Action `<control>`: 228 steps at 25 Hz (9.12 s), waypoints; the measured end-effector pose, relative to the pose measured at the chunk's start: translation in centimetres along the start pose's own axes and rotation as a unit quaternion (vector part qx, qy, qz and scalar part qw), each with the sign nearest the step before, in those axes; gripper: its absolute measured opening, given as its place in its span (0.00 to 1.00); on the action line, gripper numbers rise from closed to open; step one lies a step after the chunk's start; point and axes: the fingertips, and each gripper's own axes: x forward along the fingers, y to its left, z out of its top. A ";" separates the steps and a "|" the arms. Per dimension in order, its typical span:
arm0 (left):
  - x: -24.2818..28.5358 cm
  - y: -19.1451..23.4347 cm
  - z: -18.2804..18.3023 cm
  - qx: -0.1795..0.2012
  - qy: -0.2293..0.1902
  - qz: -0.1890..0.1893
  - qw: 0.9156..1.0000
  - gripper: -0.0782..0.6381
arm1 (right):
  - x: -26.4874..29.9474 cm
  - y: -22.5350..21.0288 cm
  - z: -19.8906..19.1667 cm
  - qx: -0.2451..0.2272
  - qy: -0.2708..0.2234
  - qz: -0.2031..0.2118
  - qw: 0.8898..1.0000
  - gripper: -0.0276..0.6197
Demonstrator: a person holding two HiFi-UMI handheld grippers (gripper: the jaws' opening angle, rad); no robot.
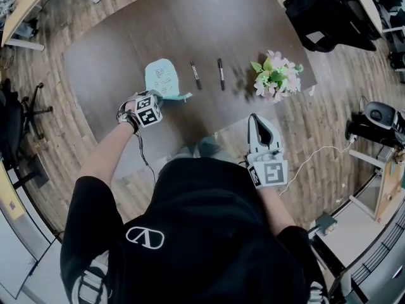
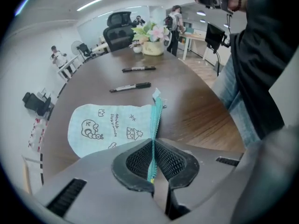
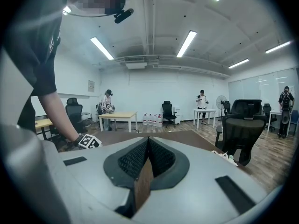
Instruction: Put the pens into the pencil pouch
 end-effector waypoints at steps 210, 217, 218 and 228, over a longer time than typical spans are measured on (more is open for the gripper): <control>-26.4 -1.3 9.2 -0.593 -0.543 -0.022 0.595 0.13 | 32.1 6.5 -23.5 0.014 0.418 0.104 0.902 0.28; -25.7 -1.3 8.8 -0.599 -0.542 -0.020 0.589 0.13 | 32.3 5.9 -26.4 0.029 0.478 0.104 0.872 0.21; -25.7 -1.3 8.8 -0.600 -0.541 -0.020 0.588 0.13 | 32.3 5.7 -26.4 0.025 0.481 0.103 0.870 0.19; -26.2 -1.3 9.0 -0.594 -0.542 -0.023 0.594 0.13 | 31.9 5.7 -24.9 0.032 0.455 0.115 0.882 0.10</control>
